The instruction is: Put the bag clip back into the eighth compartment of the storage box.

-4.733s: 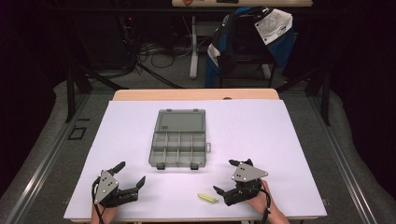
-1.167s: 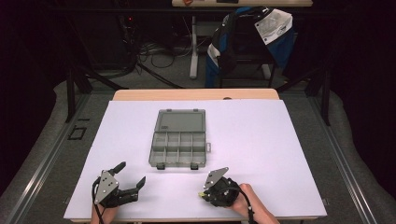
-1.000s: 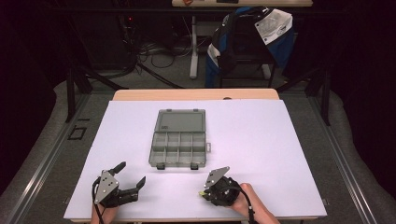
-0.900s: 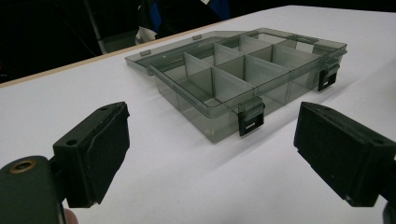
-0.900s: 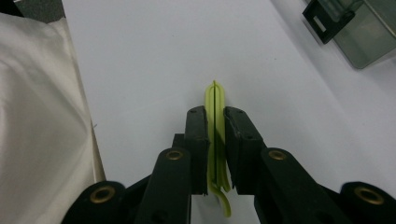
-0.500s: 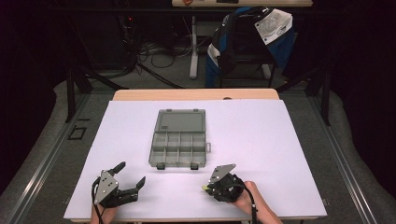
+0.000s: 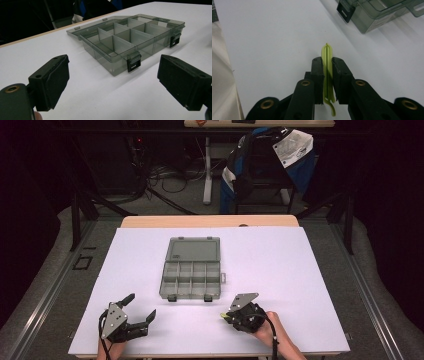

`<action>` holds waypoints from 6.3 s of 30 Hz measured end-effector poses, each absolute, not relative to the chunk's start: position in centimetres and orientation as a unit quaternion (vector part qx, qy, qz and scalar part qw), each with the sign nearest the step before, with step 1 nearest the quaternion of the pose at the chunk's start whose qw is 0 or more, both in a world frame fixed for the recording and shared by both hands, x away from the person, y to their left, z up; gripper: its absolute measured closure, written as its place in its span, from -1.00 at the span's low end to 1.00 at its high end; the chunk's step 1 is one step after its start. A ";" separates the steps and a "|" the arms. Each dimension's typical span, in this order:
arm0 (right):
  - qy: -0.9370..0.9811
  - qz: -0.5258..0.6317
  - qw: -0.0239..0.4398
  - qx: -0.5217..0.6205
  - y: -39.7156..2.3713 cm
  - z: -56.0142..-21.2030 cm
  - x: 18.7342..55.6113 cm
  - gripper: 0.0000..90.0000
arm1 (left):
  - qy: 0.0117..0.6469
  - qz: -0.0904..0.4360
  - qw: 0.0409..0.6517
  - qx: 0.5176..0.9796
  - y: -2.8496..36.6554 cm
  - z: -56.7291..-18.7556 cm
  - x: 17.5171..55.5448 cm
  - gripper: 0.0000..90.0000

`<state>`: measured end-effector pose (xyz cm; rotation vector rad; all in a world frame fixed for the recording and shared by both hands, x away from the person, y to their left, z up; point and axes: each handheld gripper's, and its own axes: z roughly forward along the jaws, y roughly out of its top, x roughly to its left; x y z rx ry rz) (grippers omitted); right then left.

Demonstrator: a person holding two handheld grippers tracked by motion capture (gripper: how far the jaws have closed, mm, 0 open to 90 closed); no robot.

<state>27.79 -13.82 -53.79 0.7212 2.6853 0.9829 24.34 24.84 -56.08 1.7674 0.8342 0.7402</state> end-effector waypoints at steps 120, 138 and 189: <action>0.867 0.396 0.175 0.248 -12.6 -48.3 33.4 0.78 | 0.341 0.304 0.496 0.739 24.6 -56.2 24.3 -0.77; 0.866 0.403 0.166 0.247 -11.5 -48.5 34.2 0.78 | 0.343 0.302 0.497 0.738 24.5 -56.3 24.4 -0.77; 0.842 0.427 0.127 0.303 -9.7 -49.9 36.1 0.78 | 0.344 0.303 0.496 0.737 24.6 -56.3 24.4 -0.77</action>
